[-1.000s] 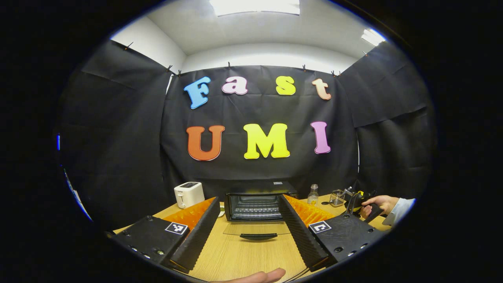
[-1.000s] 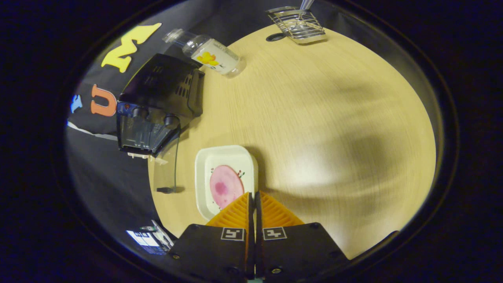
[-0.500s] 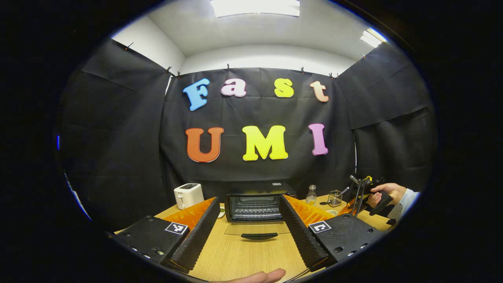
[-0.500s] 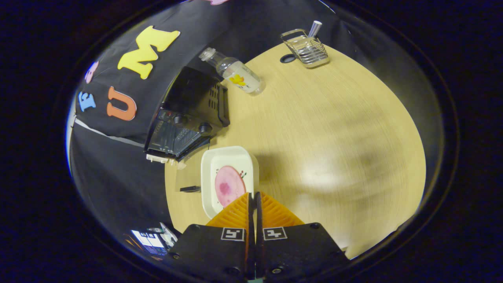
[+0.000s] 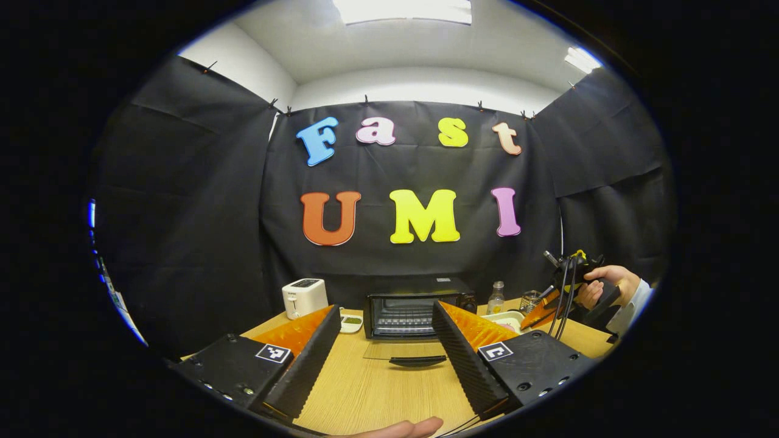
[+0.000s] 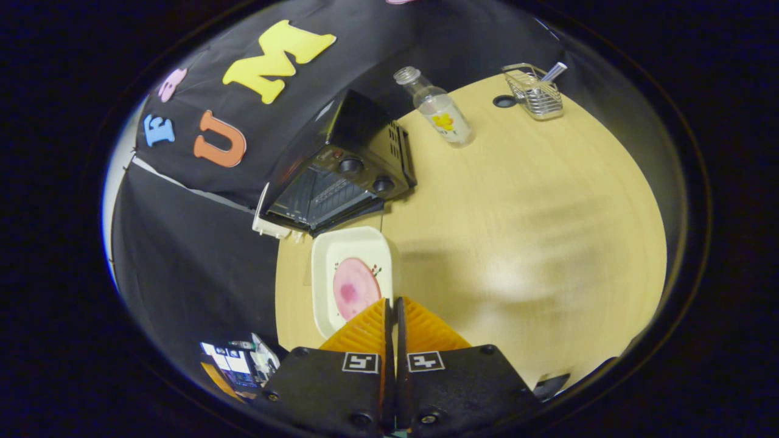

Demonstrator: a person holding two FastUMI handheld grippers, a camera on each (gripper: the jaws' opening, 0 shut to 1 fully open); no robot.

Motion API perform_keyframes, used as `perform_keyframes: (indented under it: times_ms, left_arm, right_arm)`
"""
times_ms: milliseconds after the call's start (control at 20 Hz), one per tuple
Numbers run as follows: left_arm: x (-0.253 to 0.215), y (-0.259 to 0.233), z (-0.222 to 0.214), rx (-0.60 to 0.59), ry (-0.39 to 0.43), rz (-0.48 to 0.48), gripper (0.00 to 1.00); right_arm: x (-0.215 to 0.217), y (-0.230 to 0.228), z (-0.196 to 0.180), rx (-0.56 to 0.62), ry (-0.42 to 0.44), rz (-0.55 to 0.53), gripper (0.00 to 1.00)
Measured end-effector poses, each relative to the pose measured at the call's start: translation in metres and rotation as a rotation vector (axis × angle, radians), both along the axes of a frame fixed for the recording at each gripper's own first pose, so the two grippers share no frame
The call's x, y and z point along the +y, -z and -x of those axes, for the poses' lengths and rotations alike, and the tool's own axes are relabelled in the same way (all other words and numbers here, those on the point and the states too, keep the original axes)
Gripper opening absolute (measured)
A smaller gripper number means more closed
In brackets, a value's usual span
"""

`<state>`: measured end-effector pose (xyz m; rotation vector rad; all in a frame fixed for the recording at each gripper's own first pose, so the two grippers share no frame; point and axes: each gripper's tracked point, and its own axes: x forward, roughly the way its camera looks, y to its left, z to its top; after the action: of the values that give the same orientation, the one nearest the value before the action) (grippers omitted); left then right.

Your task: Open the electric oven with the left hand, put the food in, and close the electric oven.

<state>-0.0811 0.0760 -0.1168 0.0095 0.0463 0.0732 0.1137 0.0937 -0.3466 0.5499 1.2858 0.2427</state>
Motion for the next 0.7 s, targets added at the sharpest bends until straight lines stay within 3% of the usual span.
perform_keyframes:
  times_ms: [300,700]
  left_arm:
    - [0.024,0.013,-0.003,0.007,-0.044,-0.005,0.96]
    - [0.047,0.037,-0.020,0.019,-0.092,-0.040,0.96]
  right_arm:
    - [0.056,0.023,-0.016,0.016,0.025,-0.016,0.01]
    - [0.141,0.054,-0.057,0.010,0.206,-0.097,0.04]
